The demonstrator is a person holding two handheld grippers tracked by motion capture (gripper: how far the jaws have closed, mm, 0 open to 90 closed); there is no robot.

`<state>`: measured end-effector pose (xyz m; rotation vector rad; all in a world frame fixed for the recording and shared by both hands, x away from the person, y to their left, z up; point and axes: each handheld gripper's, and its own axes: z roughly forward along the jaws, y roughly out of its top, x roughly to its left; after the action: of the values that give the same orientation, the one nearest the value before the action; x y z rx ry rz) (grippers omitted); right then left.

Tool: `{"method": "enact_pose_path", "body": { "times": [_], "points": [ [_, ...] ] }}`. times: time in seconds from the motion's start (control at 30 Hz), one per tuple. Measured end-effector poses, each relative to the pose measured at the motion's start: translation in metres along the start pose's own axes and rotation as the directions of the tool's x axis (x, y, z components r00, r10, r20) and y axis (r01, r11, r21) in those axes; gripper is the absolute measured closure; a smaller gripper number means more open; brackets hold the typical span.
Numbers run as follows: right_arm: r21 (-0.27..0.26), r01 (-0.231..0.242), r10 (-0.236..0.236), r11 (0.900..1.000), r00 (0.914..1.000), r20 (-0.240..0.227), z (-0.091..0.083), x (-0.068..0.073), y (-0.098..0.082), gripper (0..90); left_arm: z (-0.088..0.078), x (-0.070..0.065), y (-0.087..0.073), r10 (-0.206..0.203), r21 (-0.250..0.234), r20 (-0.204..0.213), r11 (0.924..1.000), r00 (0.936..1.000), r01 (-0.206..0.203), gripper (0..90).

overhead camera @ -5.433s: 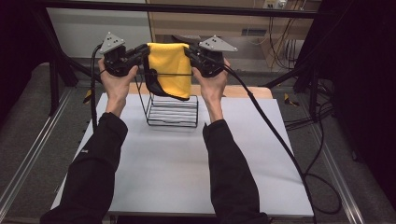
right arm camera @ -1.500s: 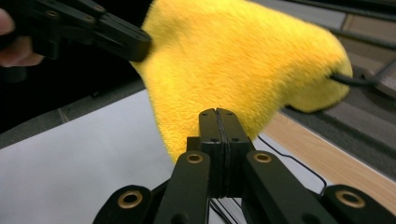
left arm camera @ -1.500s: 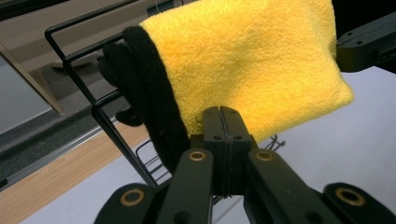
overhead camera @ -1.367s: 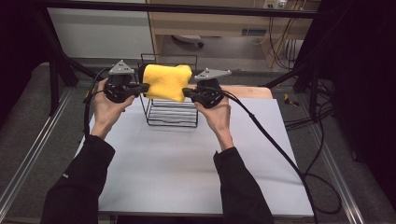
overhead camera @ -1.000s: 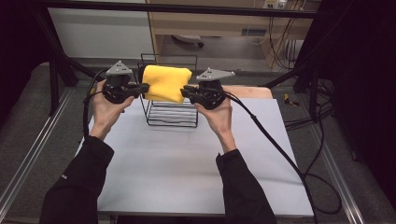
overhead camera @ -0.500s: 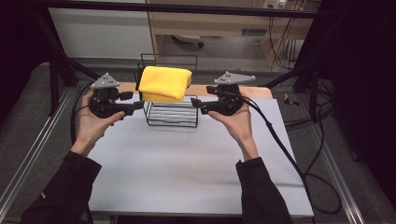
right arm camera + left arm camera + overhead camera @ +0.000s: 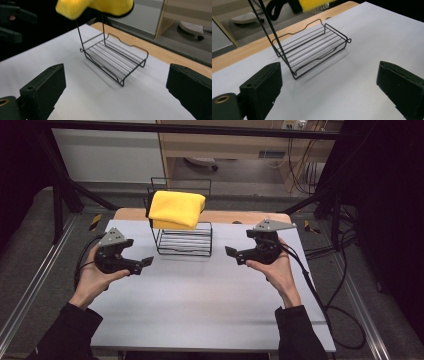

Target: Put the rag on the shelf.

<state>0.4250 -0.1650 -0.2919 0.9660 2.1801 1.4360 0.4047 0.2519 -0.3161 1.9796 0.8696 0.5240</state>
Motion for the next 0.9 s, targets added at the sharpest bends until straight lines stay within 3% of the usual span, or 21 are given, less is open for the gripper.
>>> {"method": "enact_pose_path", "body": {
  "times": [0.1,0.47,0.63,0.77,0.9],
  "points": [
    [0.018,0.002,-0.002,1.000,1.0000,0.009,-0.004,-0.003,-0.019,2.3,0.003,-0.001,-0.017,-0.014,0.012,0.003,0.9998,0.9999,0.014,4.1],
    [0.073,-0.060,0.057,0.996,0.9978,0.032,-0.011,-0.022,-0.091,0.5,0.017,-0.003,-0.081,-0.055,0.046,0.023,0.9975,0.9982,0.054,4.5],
    [0.105,-0.096,0.094,0.990,0.9952,0.028,-0.017,-0.031,-0.126,0.5,0.017,-0.001,-0.098,-0.051,0.043,0.025,0.9979,0.9984,0.050,6.4],
    [0.114,-0.112,0.108,0.987,0.9935,0.034,-0.022,-0.038,-0.147,0.4,0.015,-0.003,-0.105,-0.024,0.049,0.016,0.9985,0.9996,0.023,6.5],
    [0.136,-0.102,0.096,0.985,0.9944,0.043,-0.029,-0.044,-0.165,0.4,0.015,-0.002,-0.111,-0.027,0.056,0.023,0.9981,0.9994,0.026,6.5]
  ]
}}
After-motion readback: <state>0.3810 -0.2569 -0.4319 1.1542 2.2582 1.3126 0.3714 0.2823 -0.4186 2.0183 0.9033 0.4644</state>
